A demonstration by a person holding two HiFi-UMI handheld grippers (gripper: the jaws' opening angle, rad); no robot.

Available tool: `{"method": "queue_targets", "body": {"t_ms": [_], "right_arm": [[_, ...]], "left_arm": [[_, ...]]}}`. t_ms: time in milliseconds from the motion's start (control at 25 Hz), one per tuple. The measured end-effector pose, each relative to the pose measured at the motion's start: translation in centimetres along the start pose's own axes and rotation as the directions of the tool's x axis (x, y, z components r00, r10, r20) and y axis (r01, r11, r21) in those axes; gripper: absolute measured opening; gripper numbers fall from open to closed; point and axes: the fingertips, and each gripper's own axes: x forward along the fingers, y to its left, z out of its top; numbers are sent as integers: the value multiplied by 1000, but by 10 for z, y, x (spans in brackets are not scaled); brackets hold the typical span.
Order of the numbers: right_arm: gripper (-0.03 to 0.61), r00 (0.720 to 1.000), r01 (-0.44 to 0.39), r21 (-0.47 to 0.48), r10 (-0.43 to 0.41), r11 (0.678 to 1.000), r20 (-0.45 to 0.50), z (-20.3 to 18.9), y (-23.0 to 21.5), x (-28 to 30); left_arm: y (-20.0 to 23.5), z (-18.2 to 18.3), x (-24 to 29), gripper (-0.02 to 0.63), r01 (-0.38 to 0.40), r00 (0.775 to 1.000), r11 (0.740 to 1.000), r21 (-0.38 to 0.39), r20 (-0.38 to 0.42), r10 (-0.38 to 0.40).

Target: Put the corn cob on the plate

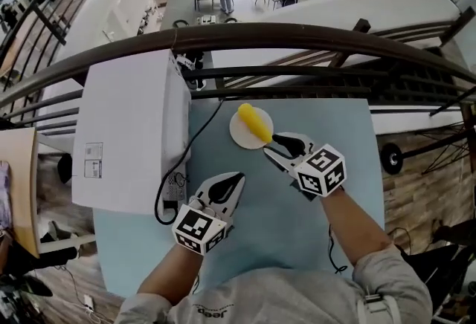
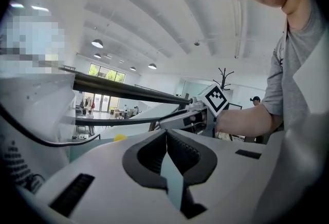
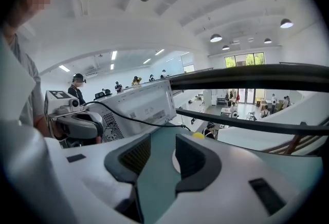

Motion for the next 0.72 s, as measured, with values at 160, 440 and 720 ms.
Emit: {"method": "queue_targets", "body": {"t_ms": [160, 440, 720], "right_arm": [[95, 998, 5, 6, -5, 1000, 63, 20, 36, -26], [34, 987, 34, -1, -34, 999, 154, 63, 99, -69], [28, 975, 76, 70, -89, 995, 203, 61, 164, -119]], "left_arm": [[-16, 18, -40, 20, -19, 1000, 1000, 7, 20, 19], [-39, 48, -117, 19, -23, 997, 998, 54, 80, 19], [-58, 62, -201, 20, -10, 994, 994, 107, 108, -2]]}}
